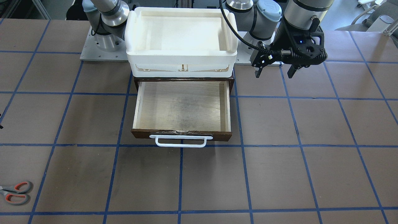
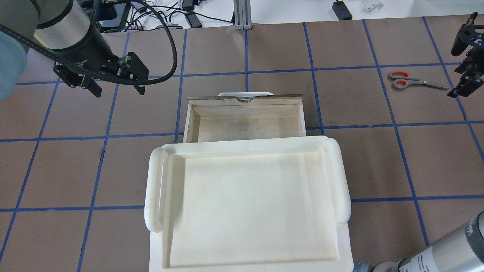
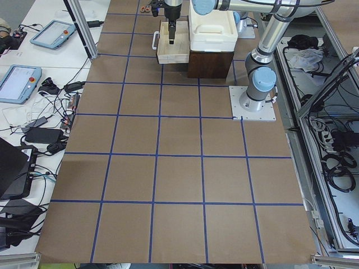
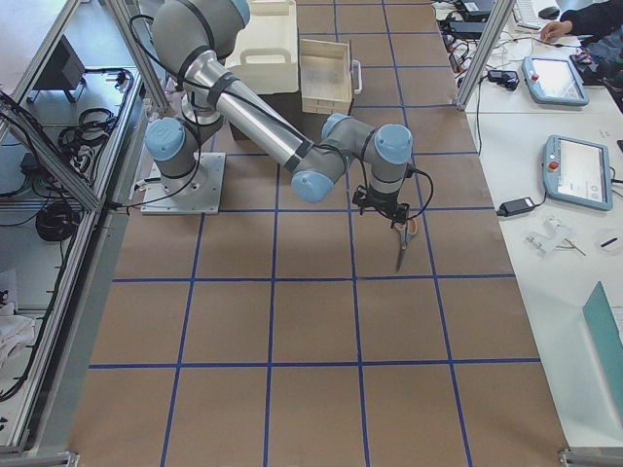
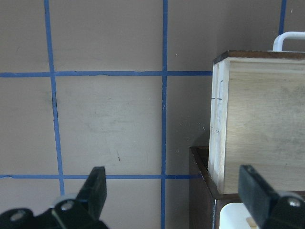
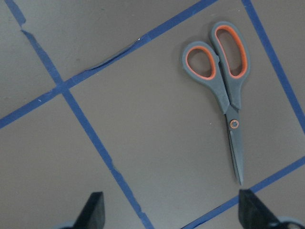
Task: Put scissors in drawer and close it
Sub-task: 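Move the right gripper over the grey-and-orange scissors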
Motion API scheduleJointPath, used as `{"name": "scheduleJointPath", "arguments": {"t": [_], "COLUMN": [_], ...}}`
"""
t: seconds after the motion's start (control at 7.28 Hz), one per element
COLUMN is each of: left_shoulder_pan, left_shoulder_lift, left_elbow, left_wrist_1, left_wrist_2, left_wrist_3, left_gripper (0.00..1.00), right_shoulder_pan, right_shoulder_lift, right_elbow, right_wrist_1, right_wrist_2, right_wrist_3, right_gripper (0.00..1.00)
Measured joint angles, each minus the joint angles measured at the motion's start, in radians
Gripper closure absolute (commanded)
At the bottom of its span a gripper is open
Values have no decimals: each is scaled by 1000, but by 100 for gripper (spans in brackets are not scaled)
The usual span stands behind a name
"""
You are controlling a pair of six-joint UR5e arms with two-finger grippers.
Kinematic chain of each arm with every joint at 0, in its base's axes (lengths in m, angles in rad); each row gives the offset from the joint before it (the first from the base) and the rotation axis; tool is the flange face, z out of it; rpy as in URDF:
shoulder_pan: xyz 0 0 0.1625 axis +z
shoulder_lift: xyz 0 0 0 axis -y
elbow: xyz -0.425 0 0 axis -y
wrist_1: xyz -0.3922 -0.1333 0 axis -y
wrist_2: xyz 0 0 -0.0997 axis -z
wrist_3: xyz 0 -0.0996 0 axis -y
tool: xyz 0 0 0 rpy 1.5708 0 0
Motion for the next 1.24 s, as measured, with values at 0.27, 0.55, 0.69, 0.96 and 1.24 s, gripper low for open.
{"name": "scheduleJointPath", "arguments": {"t": [0.27, 0.55, 0.69, 0.96, 1.24], "left_shoulder_pan": [0, 0, 0, -1, -1], "left_shoulder_lift": [0, -1, -1, -1, -1], "left_elbow": [0, 0, 0, 0, 0], "left_wrist_1": [0, 0, 0, 0, 0], "left_wrist_2": [0, 0, 0, 0, 0], "left_wrist_3": [0, 0, 0, 0, 0], "left_gripper": [0, 0, 0, 0, 0], "right_shoulder_pan": [0, 1, 1, 4, 11], "right_shoulder_lift": [66, 109, 127, 183, 229], "right_elbow": [-3, -4, -10, -62, -112], "right_wrist_1": [-96, -141, -165, -216, -218], "right_wrist_2": [54, 85, 88, 89, 89], "right_wrist_3": [-98, -143, -176, -285, -344], "right_gripper": [0, 1, 1, 2, 4]}}
